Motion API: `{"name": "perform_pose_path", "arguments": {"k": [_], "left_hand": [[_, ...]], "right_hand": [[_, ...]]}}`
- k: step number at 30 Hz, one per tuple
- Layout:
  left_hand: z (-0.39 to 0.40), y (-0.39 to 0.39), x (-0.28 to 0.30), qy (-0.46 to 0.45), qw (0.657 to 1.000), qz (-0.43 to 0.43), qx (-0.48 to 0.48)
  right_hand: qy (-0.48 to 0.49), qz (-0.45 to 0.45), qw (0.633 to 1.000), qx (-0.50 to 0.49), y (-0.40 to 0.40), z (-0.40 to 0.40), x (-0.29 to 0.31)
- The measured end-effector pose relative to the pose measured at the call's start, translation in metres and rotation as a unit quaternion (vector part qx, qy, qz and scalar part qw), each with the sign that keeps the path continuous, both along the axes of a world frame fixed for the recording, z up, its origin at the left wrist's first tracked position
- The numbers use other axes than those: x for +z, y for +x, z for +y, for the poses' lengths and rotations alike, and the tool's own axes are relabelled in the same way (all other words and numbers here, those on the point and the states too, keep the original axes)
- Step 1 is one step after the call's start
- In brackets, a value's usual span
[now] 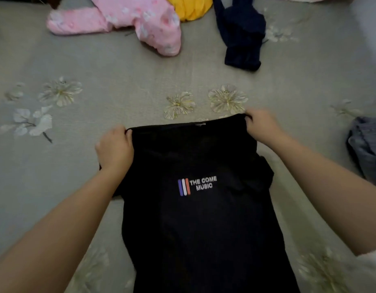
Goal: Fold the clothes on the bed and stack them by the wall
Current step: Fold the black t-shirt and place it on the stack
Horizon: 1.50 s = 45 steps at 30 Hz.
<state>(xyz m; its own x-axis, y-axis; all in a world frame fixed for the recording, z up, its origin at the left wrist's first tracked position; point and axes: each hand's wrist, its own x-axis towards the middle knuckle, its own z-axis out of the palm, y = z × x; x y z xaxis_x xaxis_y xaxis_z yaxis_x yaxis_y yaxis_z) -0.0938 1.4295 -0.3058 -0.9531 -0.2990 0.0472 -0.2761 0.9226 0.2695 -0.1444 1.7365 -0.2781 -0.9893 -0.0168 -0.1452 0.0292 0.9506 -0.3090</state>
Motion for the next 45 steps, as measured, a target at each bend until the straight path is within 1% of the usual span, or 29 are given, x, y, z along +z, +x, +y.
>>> {"name": "perform_pose_path", "arguments": {"k": [3,6,8,12,14,16,19,21,23,24,26,27,29,30,32,33,34,37,39,41,42,44,45], "left_hand": [[-0.009,-0.035,-0.026,-0.024,0.999,0.024,-0.014],[-0.013,-0.066,-0.05,-0.05,0.997,0.04,-0.035],[-0.013,-0.083,-0.067,-0.054,0.997,0.03,-0.037],[-0.012,-0.11,-0.106,-0.033,0.999,-0.013,-0.006],[-0.009,-0.116,-0.125,-0.027,0.999,-0.035,0.005],[-0.006,-0.119,-0.142,-0.039,0.998,-0.042,0.011],[-0.006,-0.121,-0.158,-0.056,0.998,-0.002,0.0],[-0.007,-0.125,-0.16,-0.069,0.997,0.008,-0.019],[-0.007,-0.129,-0.161,-0.075,0.997,0.006,-0.022],[-0.007,-0.13,-0.16,-0.077,0.997,0.0,-0.018],[-0.007,-0.13,-0.161,-0.085,0.996,-0.014,-0.013],[-0.007,-0.13,-0.161,-0.088,0.996,-0.019,-0.012],[-0.007,-0.131,-0.159,-0.092,0.995,-0.023,-0.012],[-0.007,-0.131,-0.159,-0.096,0.995,-0.023,-0.013],[-0.007,-0.131,-0.16,-0.1,0.995,-0.022,-0.016],[-0.008,-0.132,-0.16,-0.099,0.995,-0.024,-0.015],[-0.008,-0.132,-0.161,-0.097,0.995,-0.025,-0.014],[-0.008,-0.13,-0.156,-0.081,0.996,-0.044,-0.007],[-0.014,-0.131,-0.147,-0.035,0.998,-0.05,-0.034],[-0.03,-0.13,-0.13,0.029,0.992,-0.086,-0.088],[-0.042,-0.127,-0.122,0.043,0.984,-0.124,-0.124],[-0.074,-0.113,-0.107,0.055,0.956,-0.239,-0.163],[-0.089,-0.102,-0.1,0.082,0.94,-0.297,-0.144]], "right_hand": [[0.02,0.005,0.997,0.07,-0.04,0.008,-0.019],[0.077,0.013,0.992,0.098,-0.076,0.011,-0.038],[0.107,0.003,0.988,0.111,-0.094,0.007,-0.056],[0.134,-0.045,0.983,0.121,-0.119,-0.001,-0.097],[0.151,-0.036,0.98,0.123,-0.127,-0.002,-0.116],[0.166,-0.017,0.981,0.101,-0.132,-0.004,-0.132],[0.17,0.001,0.984,0.044,-0.135,-0.011,-0.154],[0.177,0.016,0.984,0.012,-0.135,-0.017,-0.161],[0.173,0.026,0.984,-0.024,-0.136,-0.022,-0.159],[0.166,0.037,0.984,-0.059,-0.135,-0.026,-0.155],[0.141,0.093,0.978,-0.12,-0.119,-0.042,-0.147],[0.114,0.123,0.979,-0.113,-0.102,-0.059,-0.145],[0.033,0.141,0.989,-0.023,-0.06,-0.1,-0.146],[0.003,0.124,0.992,0.038,-0.041,-0.119,-0.15],[-0.005,0.033,0.991,0.13,-0.021,-0.147,-0.161],[0.003,-0.007,0.99,0.143,-0.018,-0.155,-0.168],[0.01,-0.019,0.99,0.137,-0.019,-0.157,-0.176],[0.031,-0.006,0.993,0.116,-0.022,-0.159,-0.18],[0.04,-0.004,0.993,0.11,-0.021,-0.161,-0.176],[0.042,-0.005,0.993,0.108,-0.021,-0.163,-0.175],[0.044,-0.011,0.993,0.105,-0.022,-0.162,-0.176],[0.055,-0.027,0.993,0.098,-0.023,-0.162,-0.178],[0.063,-0.032,0.993,0.097,-0.023,-0.163,-0.178]]}}
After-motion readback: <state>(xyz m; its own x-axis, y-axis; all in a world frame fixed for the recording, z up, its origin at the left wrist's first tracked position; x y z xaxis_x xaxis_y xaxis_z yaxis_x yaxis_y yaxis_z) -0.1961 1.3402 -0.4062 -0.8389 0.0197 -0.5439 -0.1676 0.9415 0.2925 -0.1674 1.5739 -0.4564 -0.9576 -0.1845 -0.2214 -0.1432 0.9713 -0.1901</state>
